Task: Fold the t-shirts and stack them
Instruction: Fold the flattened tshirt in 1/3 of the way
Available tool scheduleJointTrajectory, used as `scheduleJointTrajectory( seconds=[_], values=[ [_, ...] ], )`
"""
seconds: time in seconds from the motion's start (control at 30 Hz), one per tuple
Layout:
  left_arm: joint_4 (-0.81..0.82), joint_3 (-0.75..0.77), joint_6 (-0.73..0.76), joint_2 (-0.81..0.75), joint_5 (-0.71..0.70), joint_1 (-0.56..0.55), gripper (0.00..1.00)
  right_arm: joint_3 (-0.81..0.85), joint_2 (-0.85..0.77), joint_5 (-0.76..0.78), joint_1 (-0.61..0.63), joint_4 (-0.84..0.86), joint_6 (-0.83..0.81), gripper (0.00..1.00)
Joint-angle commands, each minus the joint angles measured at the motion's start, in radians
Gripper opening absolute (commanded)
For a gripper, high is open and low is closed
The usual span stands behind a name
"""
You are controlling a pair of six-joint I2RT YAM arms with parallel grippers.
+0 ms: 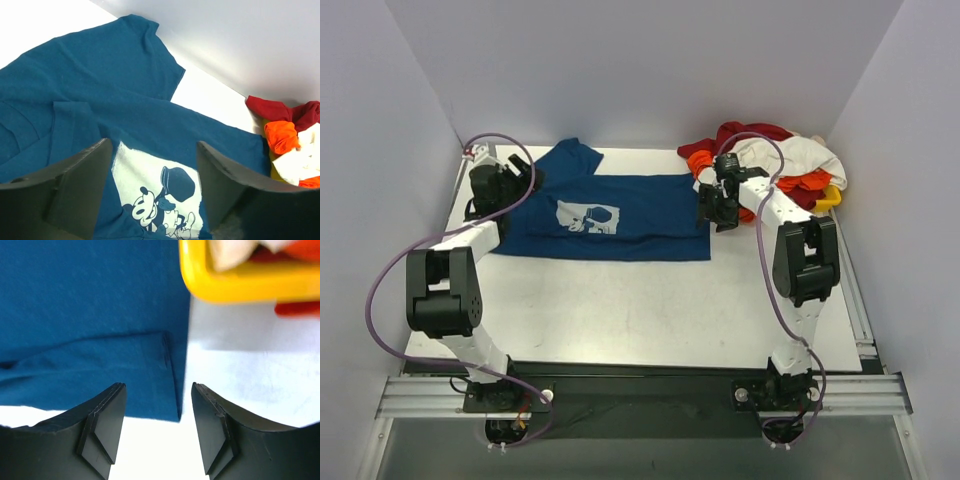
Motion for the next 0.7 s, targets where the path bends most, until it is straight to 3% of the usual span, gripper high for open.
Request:
scheduleJointTrajectory(
  seconds=[0.0,0.33,0.67],
  values=[
    [0.003,-0.009,-0.013,-0.04,-0.03,0.007,0.83,-0.065,-0.106,0.035,0.014,-0.019,-0.003,0.55],
    [-0.082,-0.199,-0.036,-0.135,-0.135,0.01,0.89,-0.318,-0.199,0.015,0.034,0.103,0.031,0.5],
    [-0.016,-0.239,-0.119,-0.02,-0.079,0.047,0.91,-0.365,-0.181,0.022,0.036,0.133,0.037,0.42]
  ],
)
